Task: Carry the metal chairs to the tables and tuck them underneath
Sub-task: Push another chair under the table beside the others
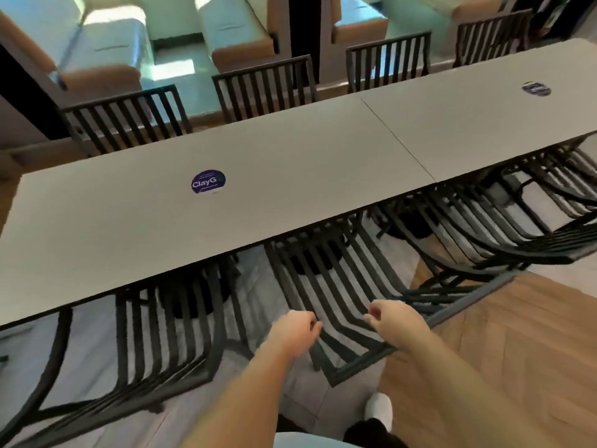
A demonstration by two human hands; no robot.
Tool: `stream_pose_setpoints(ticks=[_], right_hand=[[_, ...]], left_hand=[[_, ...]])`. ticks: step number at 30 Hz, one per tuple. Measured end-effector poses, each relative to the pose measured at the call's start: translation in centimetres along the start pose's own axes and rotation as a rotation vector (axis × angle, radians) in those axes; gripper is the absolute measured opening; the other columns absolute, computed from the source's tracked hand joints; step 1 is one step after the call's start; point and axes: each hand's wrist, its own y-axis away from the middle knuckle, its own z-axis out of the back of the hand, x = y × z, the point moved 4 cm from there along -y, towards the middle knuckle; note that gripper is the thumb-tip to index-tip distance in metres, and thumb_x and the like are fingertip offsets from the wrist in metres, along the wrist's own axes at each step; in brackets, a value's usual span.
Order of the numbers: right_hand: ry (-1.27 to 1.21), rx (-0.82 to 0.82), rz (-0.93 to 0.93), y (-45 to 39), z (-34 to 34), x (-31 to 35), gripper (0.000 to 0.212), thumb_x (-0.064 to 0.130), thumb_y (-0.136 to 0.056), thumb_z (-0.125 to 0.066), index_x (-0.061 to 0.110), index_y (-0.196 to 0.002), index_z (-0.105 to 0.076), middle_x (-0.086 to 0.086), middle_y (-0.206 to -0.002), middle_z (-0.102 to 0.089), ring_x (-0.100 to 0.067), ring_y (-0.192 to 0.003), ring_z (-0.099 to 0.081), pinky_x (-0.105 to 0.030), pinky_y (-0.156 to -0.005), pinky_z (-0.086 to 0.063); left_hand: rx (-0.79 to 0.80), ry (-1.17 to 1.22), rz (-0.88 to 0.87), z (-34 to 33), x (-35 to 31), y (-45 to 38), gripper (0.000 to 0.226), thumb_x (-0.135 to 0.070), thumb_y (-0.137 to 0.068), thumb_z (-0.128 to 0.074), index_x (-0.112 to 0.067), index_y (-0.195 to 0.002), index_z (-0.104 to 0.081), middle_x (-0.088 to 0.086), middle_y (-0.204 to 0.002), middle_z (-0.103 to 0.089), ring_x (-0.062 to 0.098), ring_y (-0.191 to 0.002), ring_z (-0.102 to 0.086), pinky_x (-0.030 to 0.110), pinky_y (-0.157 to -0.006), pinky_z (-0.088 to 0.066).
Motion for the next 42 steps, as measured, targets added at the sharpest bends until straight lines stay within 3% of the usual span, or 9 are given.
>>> stream_pose_setpoints(ticks=[3,6,14,17,22,25,30,34,42], right_hand=[[0.088,-0.004,0.034,-0.4,1.4,-4.4,0.024,0.050,-0.102,-0.052,0.029,-0.105,-0.063,0.008,-0.092,-0.064,-0.014,-0.087,-0.063,-0.035,-0.081,-0.055],[0.131,-0.011,0.056,-0.9,2.8,-7.0,0.021,0.048,-0.102,-0.053,0.030,-0.101,-0.061,0.008,-0.090,-0.064,-0.014,-0.086,-0.062,-0.034,-0.079,-0.053],[0.095,-0.040,0.098,-1.9,3.6,-9.9,0.020,0.048,-0.102,-0.053,0.031,-0.102,-0.064,0.011,-0.093,-0.060,-0.011,-0.086,-0.060,-0.033,-0.081,-0.053],[0.080,-0.023,0.119,-2.4,3.6,-12.5,0.024,0.055,-0.101,-0.051,0.034,-0.101,-0.063,0.011,-0.096,-0.059,-0.008,-0.087,-0.058,-0.034,-0.085,-0.055],[0.148,-0.001,0.209,-3.6,3.9,-17.0,0.050,0.081,-0.088,-0.046,0.039,-0.111,-0.060,0.015,-0.105,-0.058,-0.008,-0.097,-0.055,-0.030,-0.089,-0.051],[0.240,0.037,0.280,-5.3,5.5,-19.6,0.071,0.089,-0.077,-0.049,0.039,-0.127,-0.057,0.014,-0.119,-0.059,-0.011,-0.111,-0.055,-0.030,-0.097,-0.048],[0.401,0.052,0.428,-7.2,7.5,-22.4,0.063,0.083,-0.078,-0.058,0.040,-0.125,-0.057,0.017,-0.115,-0.059,-0.009,-0.107,-0.059,-0.027,-0.089,-0.047],[0.489,0.014,0.487,-7.5,7.6,-22.5,0.044,0.071,-0.089,-0.056,0.037,-0.117,-0.061,0.013,-0.105,-0.063,-0.010,-0.097,-0.063,-0.027,-0.080,-0.049],[0.572,-0.042,0.494,-7.7,7.3,-22.6,0.042,0.067,-0.094,-0.052,0.036,-0.120,-0.063,0.012,-0.105,-0.065,-0.011,-0.095,-0.063,-0.026,-0.073,-0.042]], left_hand=[[-0.007,0.095,0.036,-1.9,-4.2,0.2,0.032,-0.038,-0.110,-0.045,-0.021,-0.127,-0.066,0.000,-0.110,-0.072,0.016,-0.096,-0.068,0.036,-0.090,-0.057],[-0.011,0.129,0.038,-2.5,-6.5,0.6,0.034,-0.039,-0.111,-0.044,-0.022,-0.134,-0.062,-0.002,-0.118,-0.071,0.013,-0.090,-0.063,0.027,-0.080,-0.053],[0.016,0.120,0.073,-4.0,-7.0,-0.2,0.035,-0.048,-0.109,-0.045,-0.024,-0.123,-0.065,-0.007,-0.097,-0.065,0.009,-0.084,-0.062,0.024,-0.073,-0.048],[0.059,0.167,0.093,-5.2,-7.5,-0.6,0.039,-0.057,-0.105,-0.047,-0.027,-0.122,-0.065,-0.008,-0.102,-0.067,0.008,-0.089,-0.064,0.028,-0.082,-0.055],[0.103,0.184,0.181,-7.9,-9.5,-1.2,0.074,-0.078,-0.091,-0.051,-0.027,-0.144,-0.056,-0.001,-0.134,-0.058,0.018,-0.119,-0.059,0.035,-0.100,-0.051],[0.155,0.202,0.222,-9.4,-11.7,-1.5,0.086,-0.085,-0.083,-0.055,-0.031,-0.150,-0.048,-0.002,-0.137,-0.054,0.018,-0.122,-0.054,0.037,-0.103,-0.049],[-0.018,-0.032,0.393,-10.8,-13.6,-2.1,0.049,-0.057,-0.101,-0.054,-0.040,-0.147,-0.051,-0.006,-0.133,-0.061,0.018,-0.120,-0.059,0.036,-0.099,-0.050],[0.012,-0.064,0.421,-11.2,-14.0,-2.2,0.048,-0.055,-0.102,-0.053,-0.046,-0.149,-0.048,-0.003,-0.129,-0.066,0.023,-0.118,-0.063,0.038,-0.096,-0.053],[0.027,-0.080,0.404,-11.4,-14.1,-2.8,0.045,-0.048,-0.106,-0.051,-0.044,-0.150,-0.047,0.000,-0.122,-0.067,0.022,-0.110,-0.065,0.038,-0.096,-0.056]])
